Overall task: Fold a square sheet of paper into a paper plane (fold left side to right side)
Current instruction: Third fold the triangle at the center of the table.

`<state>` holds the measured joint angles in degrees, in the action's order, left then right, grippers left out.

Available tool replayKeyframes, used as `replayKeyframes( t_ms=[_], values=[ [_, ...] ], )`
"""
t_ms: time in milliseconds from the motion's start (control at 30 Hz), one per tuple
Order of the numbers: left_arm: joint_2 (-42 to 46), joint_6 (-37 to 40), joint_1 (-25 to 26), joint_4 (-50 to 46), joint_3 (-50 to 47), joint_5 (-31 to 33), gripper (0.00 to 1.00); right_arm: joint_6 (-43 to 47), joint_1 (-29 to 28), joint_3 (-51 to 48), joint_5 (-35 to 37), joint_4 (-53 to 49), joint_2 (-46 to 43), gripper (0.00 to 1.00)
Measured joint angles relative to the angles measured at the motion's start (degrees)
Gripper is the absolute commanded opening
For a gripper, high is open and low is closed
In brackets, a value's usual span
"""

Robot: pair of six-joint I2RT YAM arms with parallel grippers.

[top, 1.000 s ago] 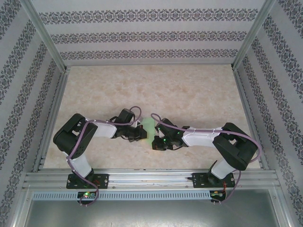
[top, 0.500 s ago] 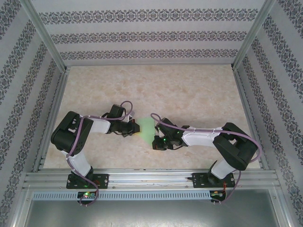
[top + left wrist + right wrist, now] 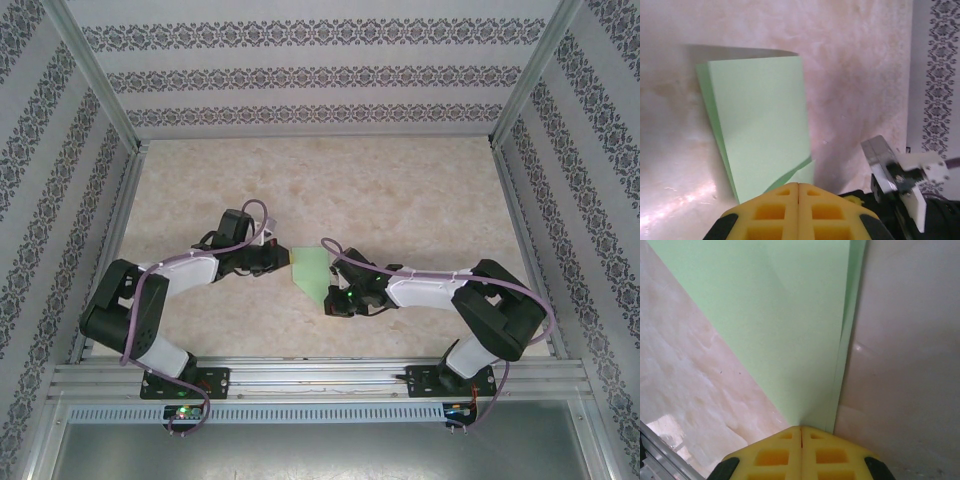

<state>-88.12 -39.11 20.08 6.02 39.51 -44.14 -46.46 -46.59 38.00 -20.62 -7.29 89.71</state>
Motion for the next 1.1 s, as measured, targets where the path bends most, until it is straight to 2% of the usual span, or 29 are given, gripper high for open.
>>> replayKeyframes(
  t_ms=[200, 367, 767, 1100],
  values=[
    [-3.4, -1.9, 6.7, 2.4, -0.5, -3.2, 0.0, 0.0, 0.0, -0.2, 0.1, 0.2, -0.2, 0.0],
    [-7.6, -2.6, 10.1, 3.0, 0.0, -3.7, 0.0, 0.0, 0.0, -0.2, 0.1, 0.2, -0.2, 0.0],
    [-13.5, -1.2, 10.4, 0.8, 2.6, 0.0, 0.0, 0.4, 0.5, -0.2, 0.2, -0.7, -0.9, 0.0],
    [-13.6, 0.1, 10.4, 0.2, 2.9, 0.3, 0.0, 0.3, 0.7, 0.0, 0.2, -2.8, -2.6, 0.0]
  ],
)
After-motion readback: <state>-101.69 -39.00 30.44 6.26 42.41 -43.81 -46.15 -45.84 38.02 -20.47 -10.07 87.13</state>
